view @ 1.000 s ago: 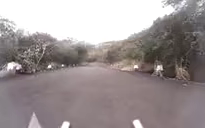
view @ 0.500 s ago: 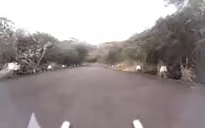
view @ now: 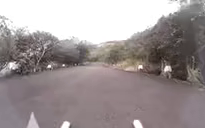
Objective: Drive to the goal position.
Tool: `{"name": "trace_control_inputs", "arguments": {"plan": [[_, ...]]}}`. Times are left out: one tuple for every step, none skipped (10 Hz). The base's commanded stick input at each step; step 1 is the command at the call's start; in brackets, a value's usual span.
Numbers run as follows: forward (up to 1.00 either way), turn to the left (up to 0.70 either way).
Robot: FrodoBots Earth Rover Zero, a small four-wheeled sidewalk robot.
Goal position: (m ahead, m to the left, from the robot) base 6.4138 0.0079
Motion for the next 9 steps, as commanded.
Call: {"name": "trace_control_inputs", "arguments": {"plan": [[0.5, -0.27], [0.5, -0.47], [0.5, -0.5], [0.5, -0.29], [0.5, -0.07], [0.5, -0.01], [0.5, 0.0], [0.5, 0.0], [0.5, 0.0]]}}
